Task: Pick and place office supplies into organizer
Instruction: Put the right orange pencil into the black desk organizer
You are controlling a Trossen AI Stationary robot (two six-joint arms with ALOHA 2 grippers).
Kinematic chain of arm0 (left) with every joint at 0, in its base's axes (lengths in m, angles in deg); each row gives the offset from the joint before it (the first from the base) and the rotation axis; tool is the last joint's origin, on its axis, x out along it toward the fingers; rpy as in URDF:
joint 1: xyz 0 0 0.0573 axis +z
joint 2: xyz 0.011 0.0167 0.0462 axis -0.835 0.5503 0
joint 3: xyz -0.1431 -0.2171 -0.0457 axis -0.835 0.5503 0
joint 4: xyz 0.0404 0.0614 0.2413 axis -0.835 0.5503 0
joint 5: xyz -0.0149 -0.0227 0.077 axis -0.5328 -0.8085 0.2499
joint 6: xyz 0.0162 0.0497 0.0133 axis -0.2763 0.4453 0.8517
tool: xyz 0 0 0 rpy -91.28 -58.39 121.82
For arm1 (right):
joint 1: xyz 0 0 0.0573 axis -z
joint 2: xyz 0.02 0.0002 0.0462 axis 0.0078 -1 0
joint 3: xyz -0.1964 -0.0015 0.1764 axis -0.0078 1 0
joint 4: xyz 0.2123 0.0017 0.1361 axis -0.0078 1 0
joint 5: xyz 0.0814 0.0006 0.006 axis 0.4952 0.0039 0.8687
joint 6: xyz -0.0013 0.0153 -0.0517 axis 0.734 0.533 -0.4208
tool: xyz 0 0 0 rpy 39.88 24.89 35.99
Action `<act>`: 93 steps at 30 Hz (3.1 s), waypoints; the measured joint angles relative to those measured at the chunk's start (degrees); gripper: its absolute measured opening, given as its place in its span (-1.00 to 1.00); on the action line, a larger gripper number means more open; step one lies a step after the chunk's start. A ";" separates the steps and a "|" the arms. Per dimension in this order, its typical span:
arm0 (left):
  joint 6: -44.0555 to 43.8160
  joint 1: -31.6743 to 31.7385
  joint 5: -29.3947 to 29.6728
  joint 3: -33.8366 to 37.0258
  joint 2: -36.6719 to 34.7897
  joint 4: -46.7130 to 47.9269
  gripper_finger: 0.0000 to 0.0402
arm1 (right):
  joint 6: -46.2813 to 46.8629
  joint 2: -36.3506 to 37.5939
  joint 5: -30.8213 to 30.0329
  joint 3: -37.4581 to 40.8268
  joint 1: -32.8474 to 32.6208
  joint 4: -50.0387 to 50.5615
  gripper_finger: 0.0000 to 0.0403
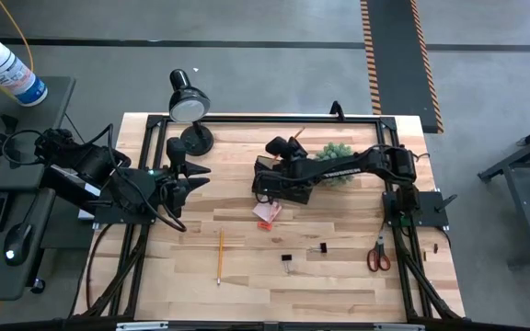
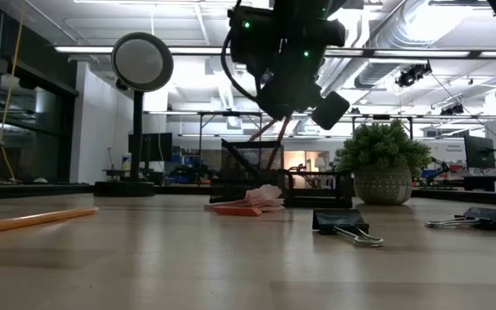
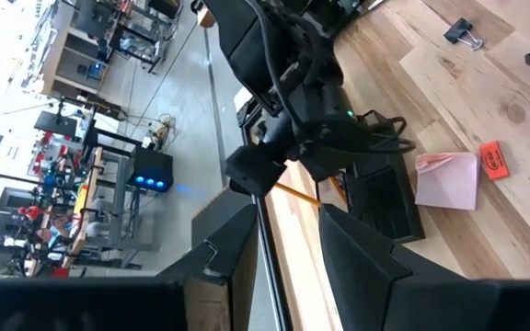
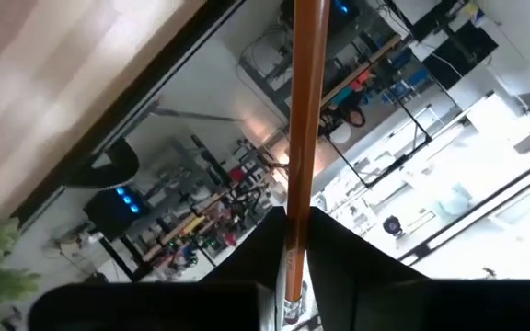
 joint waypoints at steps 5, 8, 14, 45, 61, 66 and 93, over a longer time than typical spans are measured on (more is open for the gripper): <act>0.02 0.00 0.00 0.00 0.00 0.13 -0.47 | -3.54 -2.26 -2.70 -0.22 0.21 -0.90 -0.84; 0.04 0.00 0.00 0.00 0.00 0.56 -0.47 | -2.88 -2.45 -3.15 -0.21 0.13 -1.00 -0.84; 0.08 0.00 0.00 0.00 0.00 1.60 -0.47 | -3.03 -2.29 -1.88 -0.24 -1.44 -1.54 -0.76; 0.17 0.02 0.02 0.00 0.00 1.57 -0.47 | -2.02 -2.06 -3.15 -1.27 -3.89 -1.98 -0.38; 0.17 0.00 0.02 0.00 0.00 2.10 -0.47 | -2.16 -2.06 -2.96 -5.79 -4.89 -0.45 -0.38; 0.16 0.00 0.02 0.00 0.00 2.69 -0.47 | -1.76 -2.01 -3.58 -5.79 -5.11 -0.47 -0.38; 0.00 0.02 0.02 0.00 0.00 3.36 -0.47 | 76.15 1.42 21.00 -43.59 3.35 36.37 -0.44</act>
